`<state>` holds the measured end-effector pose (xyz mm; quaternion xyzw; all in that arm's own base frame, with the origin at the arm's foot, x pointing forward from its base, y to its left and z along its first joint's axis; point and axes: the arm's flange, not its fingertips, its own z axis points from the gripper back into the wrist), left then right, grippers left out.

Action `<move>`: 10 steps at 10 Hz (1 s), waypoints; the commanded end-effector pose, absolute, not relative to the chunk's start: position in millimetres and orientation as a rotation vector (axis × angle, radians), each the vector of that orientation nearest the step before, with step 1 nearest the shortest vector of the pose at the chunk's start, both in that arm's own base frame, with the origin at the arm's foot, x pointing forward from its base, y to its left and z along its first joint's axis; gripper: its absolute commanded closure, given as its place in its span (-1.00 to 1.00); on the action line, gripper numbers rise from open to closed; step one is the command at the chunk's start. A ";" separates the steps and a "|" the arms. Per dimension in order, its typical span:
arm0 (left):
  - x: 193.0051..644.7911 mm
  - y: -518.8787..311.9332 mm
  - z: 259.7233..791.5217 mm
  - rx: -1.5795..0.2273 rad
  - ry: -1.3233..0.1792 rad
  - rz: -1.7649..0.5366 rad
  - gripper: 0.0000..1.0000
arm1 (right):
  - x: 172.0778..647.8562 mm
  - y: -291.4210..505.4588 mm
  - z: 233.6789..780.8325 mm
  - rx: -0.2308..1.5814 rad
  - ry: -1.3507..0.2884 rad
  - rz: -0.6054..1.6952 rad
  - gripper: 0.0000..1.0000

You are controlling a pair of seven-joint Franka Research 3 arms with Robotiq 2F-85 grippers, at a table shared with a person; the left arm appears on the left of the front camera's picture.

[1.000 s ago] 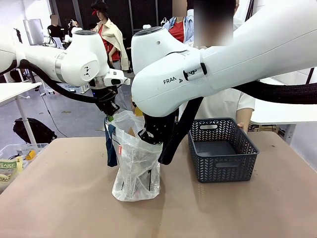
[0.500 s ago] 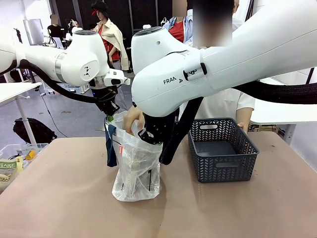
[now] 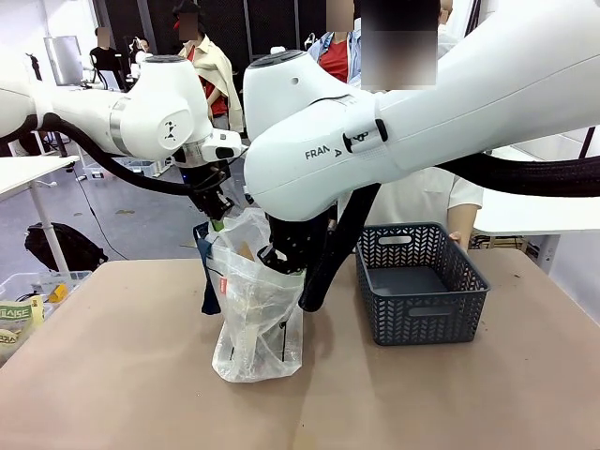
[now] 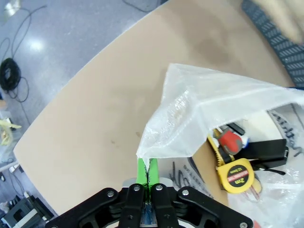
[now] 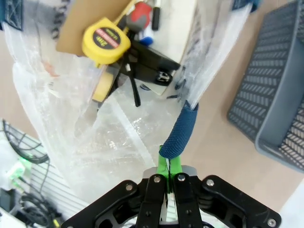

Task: Transfer purchased items from the store into the shopping bag.
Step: Move the Reusable shopping bag to the right side of the table.

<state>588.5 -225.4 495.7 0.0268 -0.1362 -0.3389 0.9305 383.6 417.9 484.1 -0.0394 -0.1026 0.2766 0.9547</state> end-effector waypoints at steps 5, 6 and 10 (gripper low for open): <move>611.6 -223.4 501.6 -0.201 -0.084 -0.705 1.00 | 392.5 459.0 483.2 -0.118 -0.192 0.905 1.00; 615.3 -223.5 501.4 -0.260 -0.053 -0.695 1.00 | 394.8 465.3 481.9 -0.109 -0.181 0.969 1.00; 624.1 -218.8 499.0 -0.433 -0.008 -0.654 1.00 | 396.9 490.7 476.7 -0.103 -0.145 1.110 1.00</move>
